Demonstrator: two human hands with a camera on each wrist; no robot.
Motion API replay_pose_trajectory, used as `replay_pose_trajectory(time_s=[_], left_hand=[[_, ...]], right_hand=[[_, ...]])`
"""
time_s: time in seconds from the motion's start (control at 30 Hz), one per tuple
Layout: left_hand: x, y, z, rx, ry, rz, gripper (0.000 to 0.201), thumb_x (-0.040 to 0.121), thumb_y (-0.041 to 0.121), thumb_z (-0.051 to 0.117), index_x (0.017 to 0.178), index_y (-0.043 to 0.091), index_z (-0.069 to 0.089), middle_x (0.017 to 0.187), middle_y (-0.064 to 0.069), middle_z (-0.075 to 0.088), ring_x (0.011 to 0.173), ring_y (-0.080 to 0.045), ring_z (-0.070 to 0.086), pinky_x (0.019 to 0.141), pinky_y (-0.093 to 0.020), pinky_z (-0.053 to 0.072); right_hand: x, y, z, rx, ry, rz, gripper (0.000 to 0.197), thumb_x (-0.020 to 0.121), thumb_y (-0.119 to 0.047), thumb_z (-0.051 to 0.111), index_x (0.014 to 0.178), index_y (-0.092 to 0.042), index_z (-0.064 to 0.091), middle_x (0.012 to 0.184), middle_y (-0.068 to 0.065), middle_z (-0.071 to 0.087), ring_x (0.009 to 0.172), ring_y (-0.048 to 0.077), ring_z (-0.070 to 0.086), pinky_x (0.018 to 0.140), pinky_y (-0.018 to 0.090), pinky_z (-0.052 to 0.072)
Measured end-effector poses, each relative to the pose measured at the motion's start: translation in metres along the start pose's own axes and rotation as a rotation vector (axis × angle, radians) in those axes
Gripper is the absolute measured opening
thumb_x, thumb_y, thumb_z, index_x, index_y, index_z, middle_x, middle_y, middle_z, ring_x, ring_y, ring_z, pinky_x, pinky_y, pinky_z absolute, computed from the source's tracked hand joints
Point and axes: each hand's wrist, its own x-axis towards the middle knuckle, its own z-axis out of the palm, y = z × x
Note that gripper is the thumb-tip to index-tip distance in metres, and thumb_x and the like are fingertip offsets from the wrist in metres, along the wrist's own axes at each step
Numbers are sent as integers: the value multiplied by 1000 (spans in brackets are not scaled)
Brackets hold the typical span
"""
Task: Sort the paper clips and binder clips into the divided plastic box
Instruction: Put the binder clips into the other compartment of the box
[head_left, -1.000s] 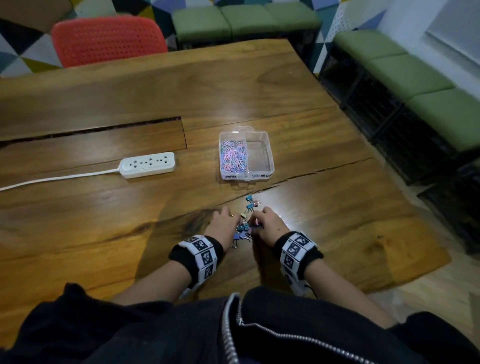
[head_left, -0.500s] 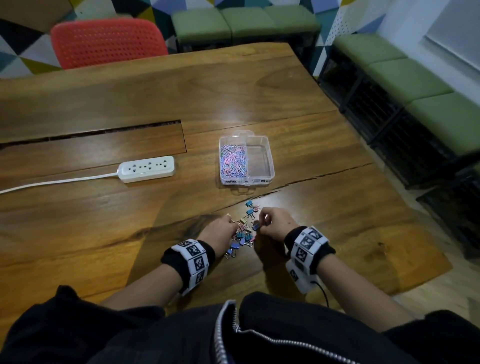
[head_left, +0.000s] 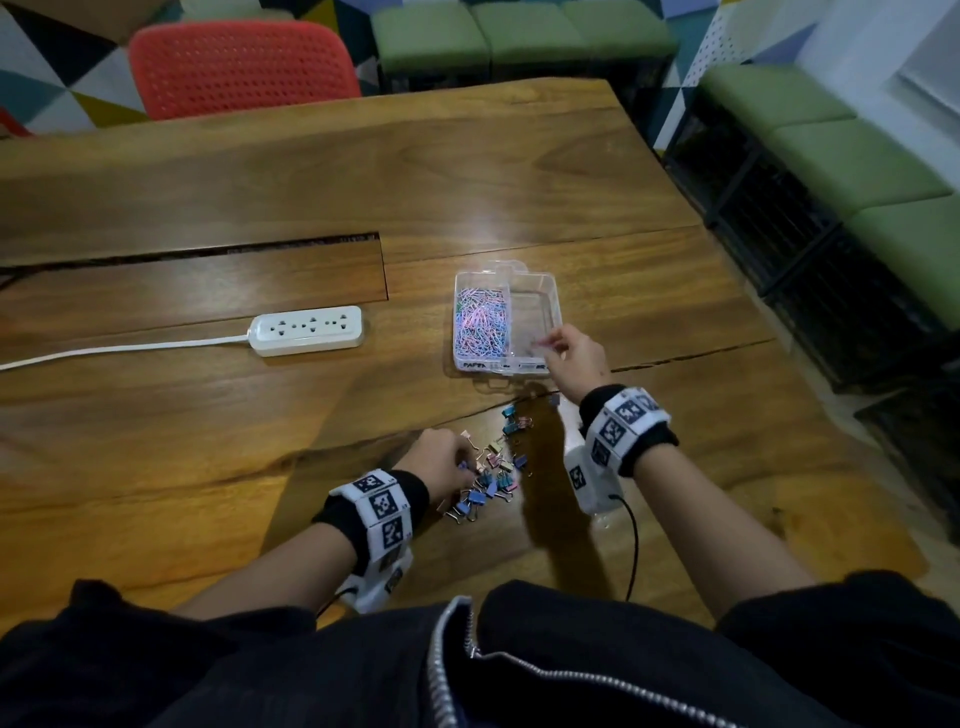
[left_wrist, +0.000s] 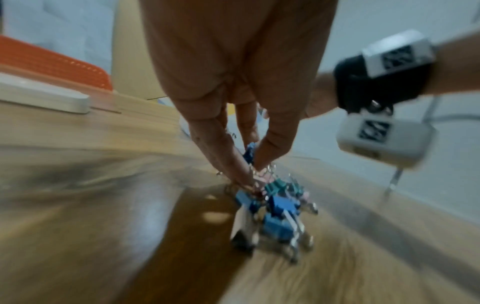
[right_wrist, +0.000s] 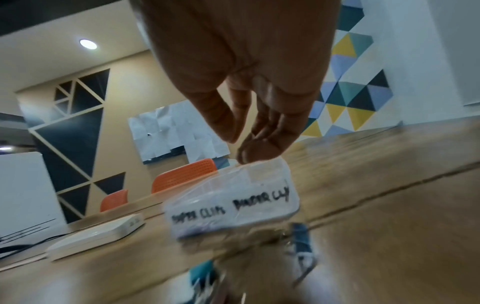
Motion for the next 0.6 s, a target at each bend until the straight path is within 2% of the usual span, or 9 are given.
replay_pose_trajectory(time_s=[0.07,0.1,0.13,0.17,0.2,0.27,0.4,0.53,0.6], left_hand=[[4,7,-7,-144,22,-36,13,84,9,61,97,6,63,89,-1,60,80,-16,60,70,-22,53],[9,13,-12,-175,52,-30,13,84,8,61,97,6,63,86,2,58,77,-14,58,65,-19,50],[15,20,-19,-198,84,-15,13,84,7,60,97,6,63,84,2,56,73,-12,56,60,-17,48],[22,29,-25,-227,113,-2,13,84,5,60,97,4,63,83,1,56,69,-10,55,57,-17,48],[31,39,-32,-262,142,8,14,84,4,60,97,3,63,82,1,57,65,-9,55,56,-17,49],[49,58,-45,-338,210,12,16,84,3,60,99,1,64,82,0,59,69,-10,57,65,-19,53],[79,85,-62,-585,276,-29,11,82,-1,61,91,3,66,80,-5,61,79,-19,61,81,-31,55],[95,92,-61,-571,173,-37,34,84,-4,55,118,1,55,98,-10,56,87,-21,57,88,-33,50],[90,89,-57,-486,118,5,41,84,-7,52,124,4,51,107,-10,56,97,-24,56,92,-35,48]], right_hand=[[-17,11,8,-56,-120,-60,27,86,0,53,111,-8,55,121,10,55,86,8,54,69,12,47],[-24,17,14,-147,-198,-112,37,83,-1,56,119,-12,54,129,8,50,98,8,51,82,12,44],[-30,24,21,-291,-280,-165,48,82,-6,58,128,-18,49,138,4,43,114,13,45,95,19,38],[-34,30,26,-431,-353,-204,56,82,-13,60,134,-25,43,146,1,33,128,20,34,105,32,33],[-36,34,30,-537,-399,-221,59,83,-19,60,137,-30,39,151,-4,26,134,23,25,110,42,28],[-39,39,35,-631,-405,-239,54,85,-26,58,136,-32,40,152,-6,24,135,26,24,111,47,28],[-45,46,39,-619,-302,-297,34,88,-18,54,123,-17,57,138,3,42,122,25,36,103,35,33],[-51,50,40,-533,-297,-231,24,87,-14,57,109,-9,64,121,8,49,112,26,45,99,32,37],[-53,52,37,-468,-300,-179,21,85,-13,60,105,-7,65,108,8,46,101,23,48,96,29,43]])
